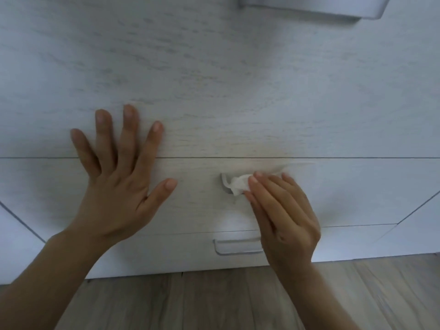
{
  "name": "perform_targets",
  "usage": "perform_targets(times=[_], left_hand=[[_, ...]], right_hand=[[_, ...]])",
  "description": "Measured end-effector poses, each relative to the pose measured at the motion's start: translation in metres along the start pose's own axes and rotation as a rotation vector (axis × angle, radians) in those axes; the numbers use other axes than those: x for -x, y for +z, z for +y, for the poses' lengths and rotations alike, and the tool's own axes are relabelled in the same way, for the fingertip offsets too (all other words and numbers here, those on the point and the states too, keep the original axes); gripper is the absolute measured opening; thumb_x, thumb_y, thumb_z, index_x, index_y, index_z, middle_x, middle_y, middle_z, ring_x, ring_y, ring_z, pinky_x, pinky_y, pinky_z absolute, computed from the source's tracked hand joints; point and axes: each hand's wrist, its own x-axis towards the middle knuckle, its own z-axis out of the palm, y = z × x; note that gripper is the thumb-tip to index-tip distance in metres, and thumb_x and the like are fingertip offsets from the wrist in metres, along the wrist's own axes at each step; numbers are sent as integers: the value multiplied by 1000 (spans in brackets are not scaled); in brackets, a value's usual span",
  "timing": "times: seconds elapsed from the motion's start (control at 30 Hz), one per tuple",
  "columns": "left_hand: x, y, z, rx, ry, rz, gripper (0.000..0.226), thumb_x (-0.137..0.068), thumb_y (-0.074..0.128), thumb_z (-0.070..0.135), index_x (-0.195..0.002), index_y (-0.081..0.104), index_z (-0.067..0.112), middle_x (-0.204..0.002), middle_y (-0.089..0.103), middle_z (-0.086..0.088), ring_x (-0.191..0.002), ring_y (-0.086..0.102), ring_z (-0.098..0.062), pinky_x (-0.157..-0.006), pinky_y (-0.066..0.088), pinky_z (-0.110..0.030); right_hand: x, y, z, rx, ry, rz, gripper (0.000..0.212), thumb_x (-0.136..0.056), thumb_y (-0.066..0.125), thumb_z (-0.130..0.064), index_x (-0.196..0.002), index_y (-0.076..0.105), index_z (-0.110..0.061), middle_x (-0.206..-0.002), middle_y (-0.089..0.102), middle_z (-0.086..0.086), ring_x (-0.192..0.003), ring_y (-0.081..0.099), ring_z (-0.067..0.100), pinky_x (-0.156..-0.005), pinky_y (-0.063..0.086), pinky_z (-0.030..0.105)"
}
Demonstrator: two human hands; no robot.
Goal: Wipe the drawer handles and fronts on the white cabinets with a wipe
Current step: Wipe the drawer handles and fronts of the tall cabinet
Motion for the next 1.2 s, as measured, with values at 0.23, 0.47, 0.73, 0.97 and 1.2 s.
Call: perform_targets(times=[0.23,0.47,0.73,0.97,1.2], left_hand=[[0,1,-2,-9,5,-2,67,-98,9,59,-151,-13,25,-151,-34,10,-136,-35,-14,-107,-28,-39],[1,4,-4,-2,10,-15,67,-98,9,61,-150,-17,27,-149,-37,12,-135,-37,-13,-106,-29,-40],[4,6,-6,21,-6,-27,66,-97,7,63,-149,-19,31,-148,-38,15,-134,-38,-12,-107,-24,-49],[4,10,-7,108,-56,-73,66,-98,10,62,-147,-21,33,-151,-28,-13,-136,-4,-56,-96,8,-83],[5,12,-8,70,-30,-34,66,-98,9,63,-147,-21,32,-150,-38,0,-139,-21,-42,-99,-3,-79]], right_hand=[[5,-9,20,-35,-62,-21,24,-99,53,-15,-115,58,2,-110,64,10,-109,60,15,-95,50,35],[-12,8,42,99,-456,-58,31,-87,72,-13,-115,62,-5,-105,71,7,-84,61,18,-70,52,31],[-17,19,10,37,-135,-4,23,-92,65,-26,-95,74,-5,-76,67,8,-68,56,19,-55,47,35],[-15,29,-15,-24,83,108,19,-96,58,-18,-110,66,-7,-75,63,10,-72,53,15,-63,49,32],[5,21,12,138,-232,3,30,-89,70,-19,-116,62,-9,-109,67,5,-98,62,19,-91,49,34]])
